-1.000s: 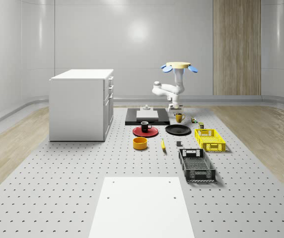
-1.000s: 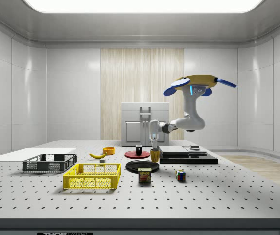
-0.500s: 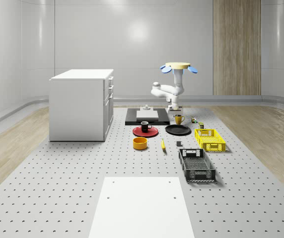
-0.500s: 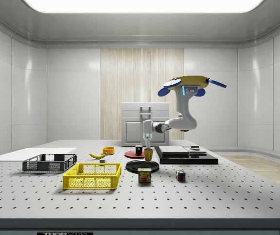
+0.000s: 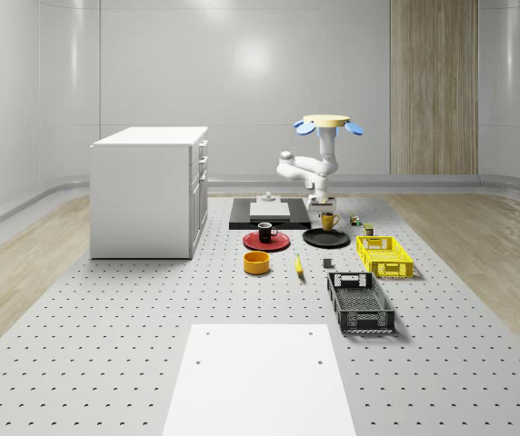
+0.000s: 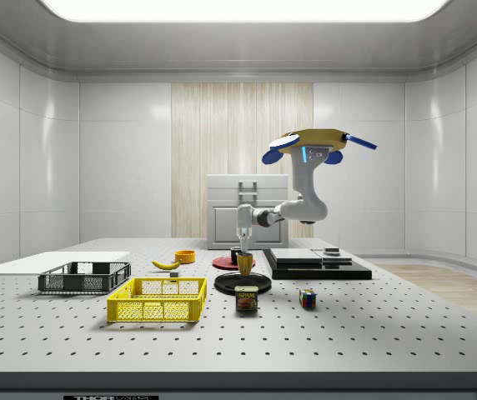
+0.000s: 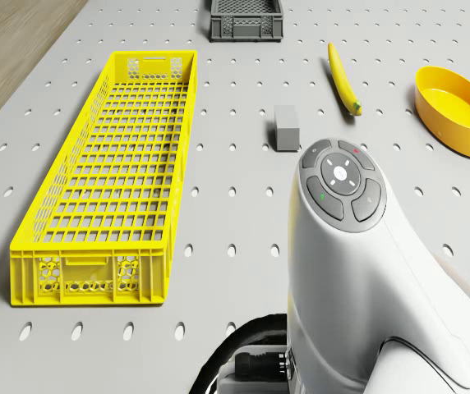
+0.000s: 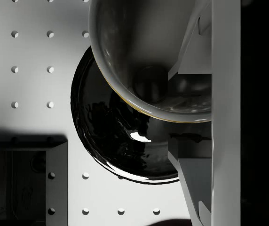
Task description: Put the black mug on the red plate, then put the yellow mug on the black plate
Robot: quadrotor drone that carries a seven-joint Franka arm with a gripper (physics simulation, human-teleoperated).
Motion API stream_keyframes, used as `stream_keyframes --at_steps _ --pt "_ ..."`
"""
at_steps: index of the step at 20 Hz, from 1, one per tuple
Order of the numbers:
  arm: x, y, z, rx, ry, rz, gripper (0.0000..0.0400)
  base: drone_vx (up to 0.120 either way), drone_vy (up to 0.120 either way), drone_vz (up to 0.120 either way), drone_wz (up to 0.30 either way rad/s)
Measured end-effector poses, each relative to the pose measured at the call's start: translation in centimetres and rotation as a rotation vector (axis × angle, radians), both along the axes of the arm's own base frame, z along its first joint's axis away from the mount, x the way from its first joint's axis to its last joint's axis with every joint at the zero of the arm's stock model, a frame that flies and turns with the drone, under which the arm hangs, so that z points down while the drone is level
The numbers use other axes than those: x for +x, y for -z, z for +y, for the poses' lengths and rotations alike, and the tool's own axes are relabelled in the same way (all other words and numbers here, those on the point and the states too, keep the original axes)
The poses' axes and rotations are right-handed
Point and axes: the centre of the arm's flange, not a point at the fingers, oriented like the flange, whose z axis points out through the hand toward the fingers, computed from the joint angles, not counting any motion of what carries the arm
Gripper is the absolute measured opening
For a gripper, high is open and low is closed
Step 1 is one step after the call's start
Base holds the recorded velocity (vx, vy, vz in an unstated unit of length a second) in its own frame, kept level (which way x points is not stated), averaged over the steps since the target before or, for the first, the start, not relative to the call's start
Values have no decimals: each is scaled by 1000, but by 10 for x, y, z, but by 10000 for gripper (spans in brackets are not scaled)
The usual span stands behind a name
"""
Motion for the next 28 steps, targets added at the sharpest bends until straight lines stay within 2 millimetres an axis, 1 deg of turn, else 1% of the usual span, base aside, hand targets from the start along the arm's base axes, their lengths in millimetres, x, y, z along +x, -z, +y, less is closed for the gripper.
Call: stream_keyframes --at_steps 8,15,16,17,18,19,21,24,28 --pt "0 -27 0 0 0 0 110 0 0 0 0" --pt "0 -47 0 0 0 0 110 0 0 0 0" --pt "0 -49 0 0 0 0 133 0 0 0 0" --pt "0 -51 0 0 0 0 192 0 0 0 0" --pt "0 -53 0 0 0 0 238 0 0 0 0" --pt "0 -53 0 0 0 0 274 0 0 0 0" --pt "0 -50 0 0 0 0 323 0 0 0 0" --pt "0 -41 0 0 0 0 364 0 0 0 0" --pt "0 -25 0 0 0 0 387 0 0 0 0"
